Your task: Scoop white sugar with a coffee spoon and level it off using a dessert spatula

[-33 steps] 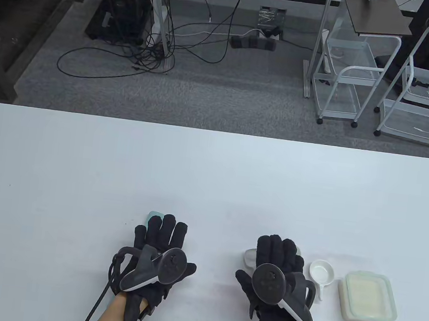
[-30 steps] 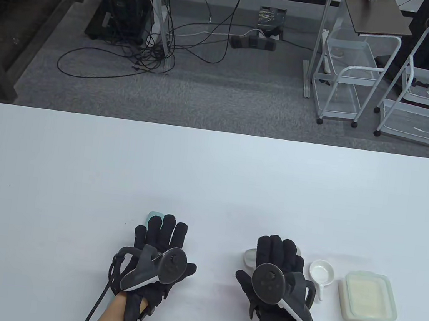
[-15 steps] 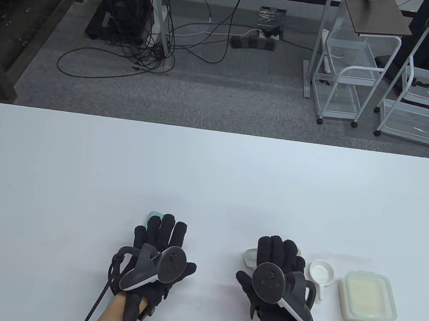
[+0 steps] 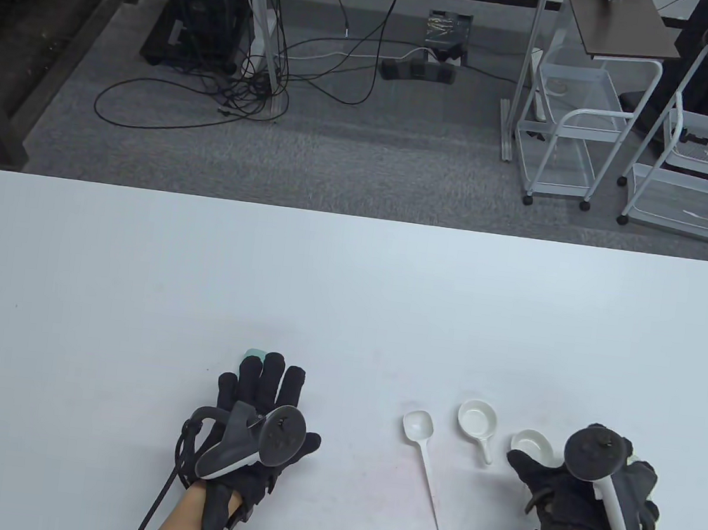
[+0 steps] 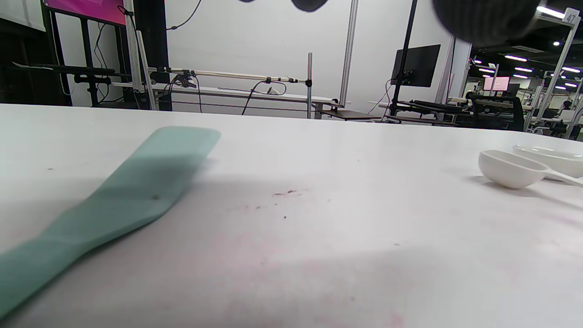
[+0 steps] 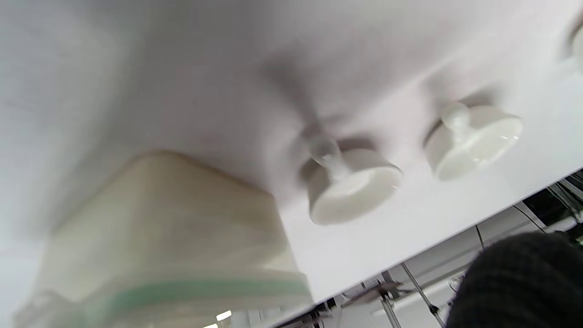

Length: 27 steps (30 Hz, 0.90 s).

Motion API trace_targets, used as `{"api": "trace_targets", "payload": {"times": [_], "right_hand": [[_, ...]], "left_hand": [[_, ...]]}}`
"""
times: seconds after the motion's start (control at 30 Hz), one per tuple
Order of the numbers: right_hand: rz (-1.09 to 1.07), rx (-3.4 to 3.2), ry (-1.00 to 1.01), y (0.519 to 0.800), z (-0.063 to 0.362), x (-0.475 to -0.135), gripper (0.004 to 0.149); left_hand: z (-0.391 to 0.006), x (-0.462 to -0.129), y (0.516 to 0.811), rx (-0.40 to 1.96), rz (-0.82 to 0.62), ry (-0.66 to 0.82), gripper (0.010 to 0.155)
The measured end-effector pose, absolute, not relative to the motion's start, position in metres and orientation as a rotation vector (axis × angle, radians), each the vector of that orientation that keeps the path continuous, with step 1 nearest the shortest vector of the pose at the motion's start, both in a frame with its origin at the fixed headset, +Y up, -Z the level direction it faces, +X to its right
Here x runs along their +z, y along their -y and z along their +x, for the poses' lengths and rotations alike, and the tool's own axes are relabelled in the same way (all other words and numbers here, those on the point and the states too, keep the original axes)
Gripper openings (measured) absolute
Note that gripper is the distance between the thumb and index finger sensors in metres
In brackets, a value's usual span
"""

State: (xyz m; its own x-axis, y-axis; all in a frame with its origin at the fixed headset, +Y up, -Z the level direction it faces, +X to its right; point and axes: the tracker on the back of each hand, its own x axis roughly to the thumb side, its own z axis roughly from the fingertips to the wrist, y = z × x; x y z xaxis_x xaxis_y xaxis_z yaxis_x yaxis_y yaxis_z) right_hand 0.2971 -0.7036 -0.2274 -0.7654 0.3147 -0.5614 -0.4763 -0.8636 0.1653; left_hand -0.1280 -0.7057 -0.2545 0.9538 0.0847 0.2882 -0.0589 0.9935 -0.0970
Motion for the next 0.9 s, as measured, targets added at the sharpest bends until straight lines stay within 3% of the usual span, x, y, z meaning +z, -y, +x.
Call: {"api": "trace_targets", "payload": {"times": [0.1, 0.4, 0.73, 0.9], "right_hand": [[-0.783, 2.615, -0.563, 0.712, 0.293, -0.230, 0.114], [-0.923, 2.696, -0.379, 0.704, 0.310, -0.227, 0.111], [-1.037, 2.838, -0.438, 0.704, 0.320, -0.233, 0.105], [-0.929, 2.682, -0.406, 0.711, 0.328, -0.229, 0.105]], "left_hand": [[-0.128, -0.255, 0.706, 0.068, -0.092, 0.295, 0.099], [-0.131, -0.255, 0.705, 0.080, -0.096, 0.285, 0.099], [-0.134, -0.256, 0.705, 0.083, -0.114, 0.275, 0.098], [-0.134, -0.257, 0.705, 0.074, -0.123, 0.278, 0.098]]}}
